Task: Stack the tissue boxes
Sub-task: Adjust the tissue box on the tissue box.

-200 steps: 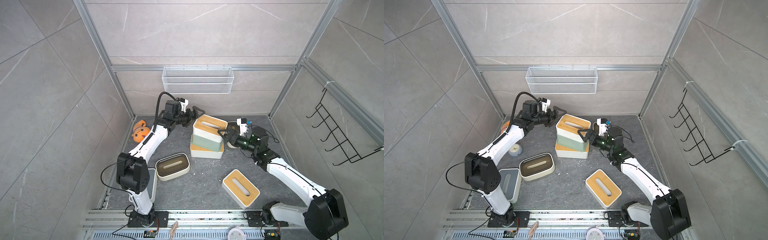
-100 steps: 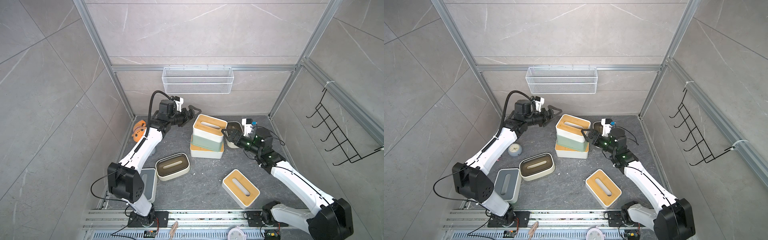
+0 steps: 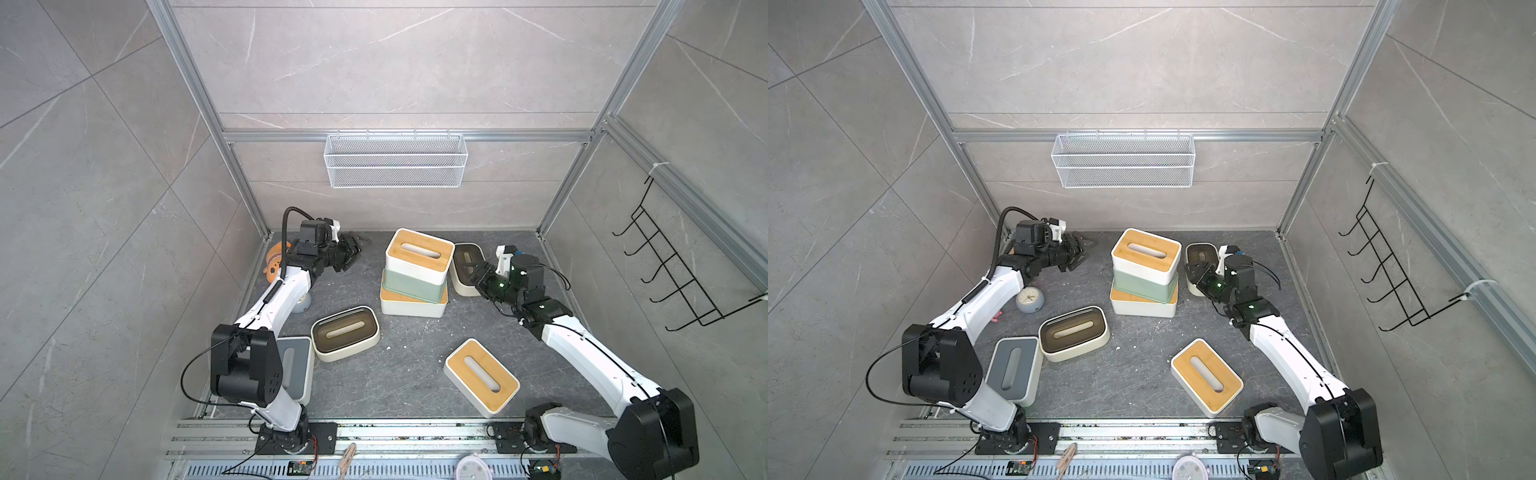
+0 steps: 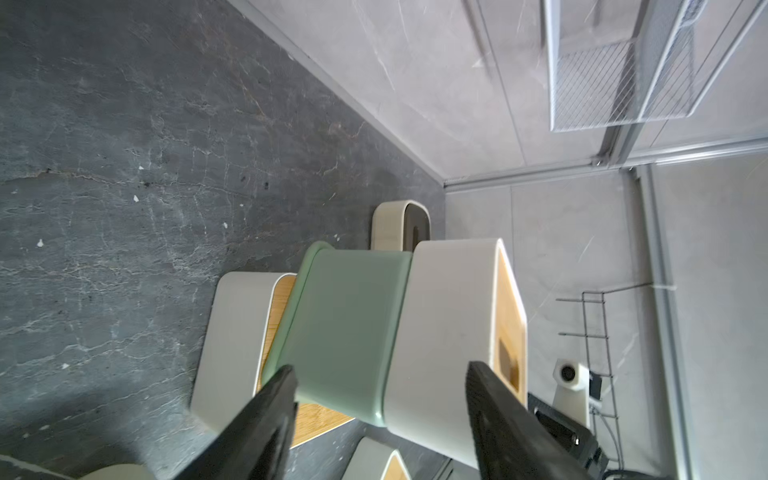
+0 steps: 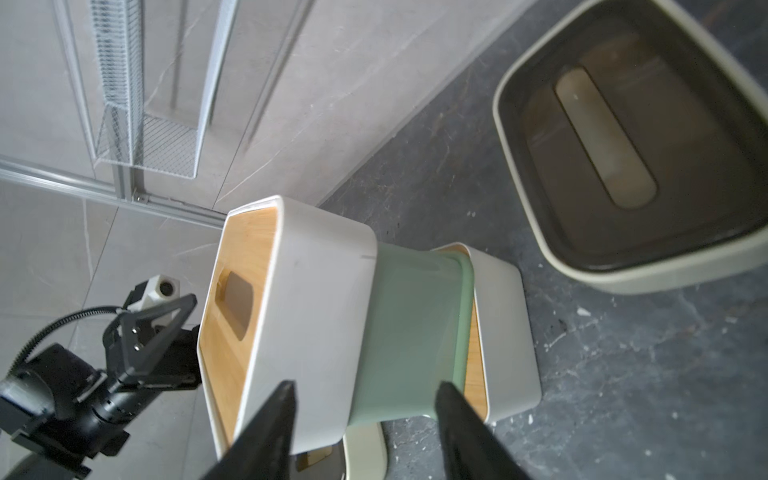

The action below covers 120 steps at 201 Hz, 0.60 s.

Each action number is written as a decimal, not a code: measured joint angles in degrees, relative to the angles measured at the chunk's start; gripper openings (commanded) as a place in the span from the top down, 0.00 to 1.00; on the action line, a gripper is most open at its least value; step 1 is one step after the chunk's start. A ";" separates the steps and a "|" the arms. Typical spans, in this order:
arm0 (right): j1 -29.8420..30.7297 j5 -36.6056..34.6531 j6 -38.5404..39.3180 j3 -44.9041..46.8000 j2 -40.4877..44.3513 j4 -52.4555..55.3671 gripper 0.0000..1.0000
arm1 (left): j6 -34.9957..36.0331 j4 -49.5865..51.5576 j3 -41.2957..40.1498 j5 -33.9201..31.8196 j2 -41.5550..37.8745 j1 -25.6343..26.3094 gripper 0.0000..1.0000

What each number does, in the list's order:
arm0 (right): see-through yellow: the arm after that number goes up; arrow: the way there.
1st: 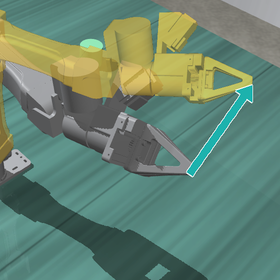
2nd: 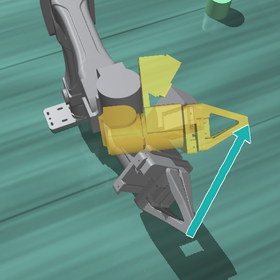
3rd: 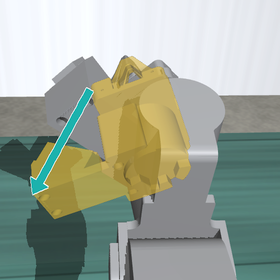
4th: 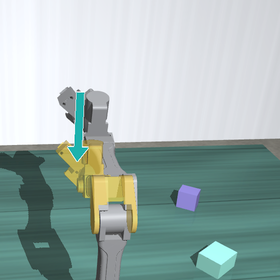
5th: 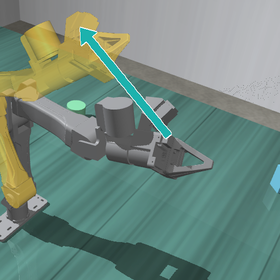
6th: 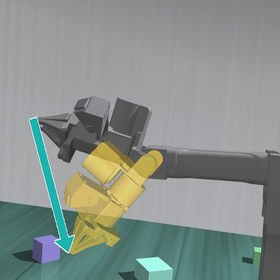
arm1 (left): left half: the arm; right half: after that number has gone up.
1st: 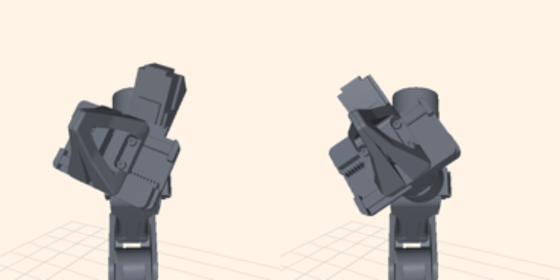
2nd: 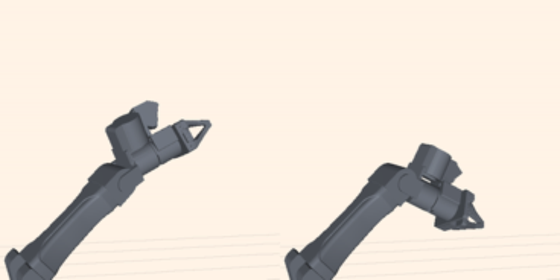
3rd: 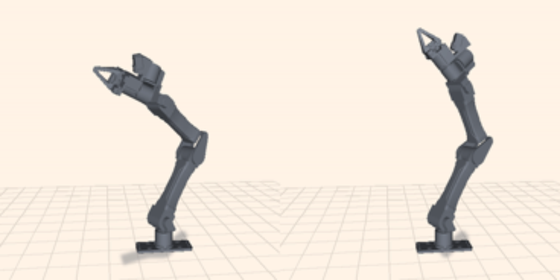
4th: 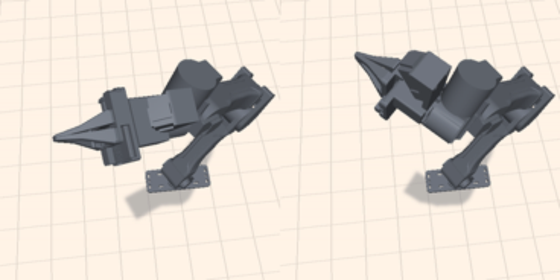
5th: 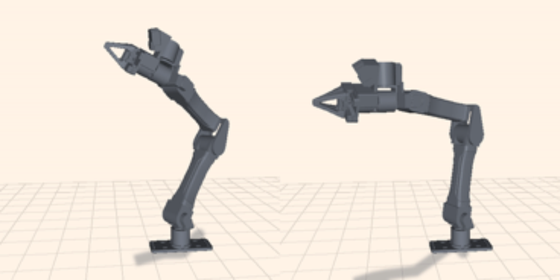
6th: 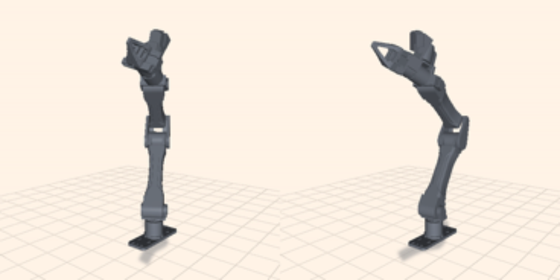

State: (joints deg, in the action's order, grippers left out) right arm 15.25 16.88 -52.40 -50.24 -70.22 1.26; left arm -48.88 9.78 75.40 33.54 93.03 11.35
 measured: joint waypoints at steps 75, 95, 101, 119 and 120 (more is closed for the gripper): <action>2.34 0.02 -0.33 -3.43 -4.94 0.92 0.74 | 1.20 1.38 -0.09 1.29 4.46 1.05 0.84; 2.45 0.26 -0.35 -4.81 -6.40 0.94 0.76 | 1.79 2.14 0.55 1.53 5.79 1.53 0.84; 2.54 0.37 -0.37 -5.22 -6.88 0.92 0.76 | 1.92 2.16 0.79 1.53 6.21 1.68 0.84; 2.86 0.44 -0.37 -6.10 -7.85 0.87 0.76 | 2.40 2.36 1.44 1.64 7.28 2.29 0.84; 2.89 0.44 -0.35 -6.12 -7.87 0.92 0.76 | 2.43 2.36 1.46 1.66 7.32 2.32 0.84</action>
State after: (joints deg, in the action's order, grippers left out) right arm 18.13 17.32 -52.75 -56.36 -78.08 2.17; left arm -46.46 12.14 76.86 35.20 100.36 13.67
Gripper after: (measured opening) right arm 0.238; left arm 0.160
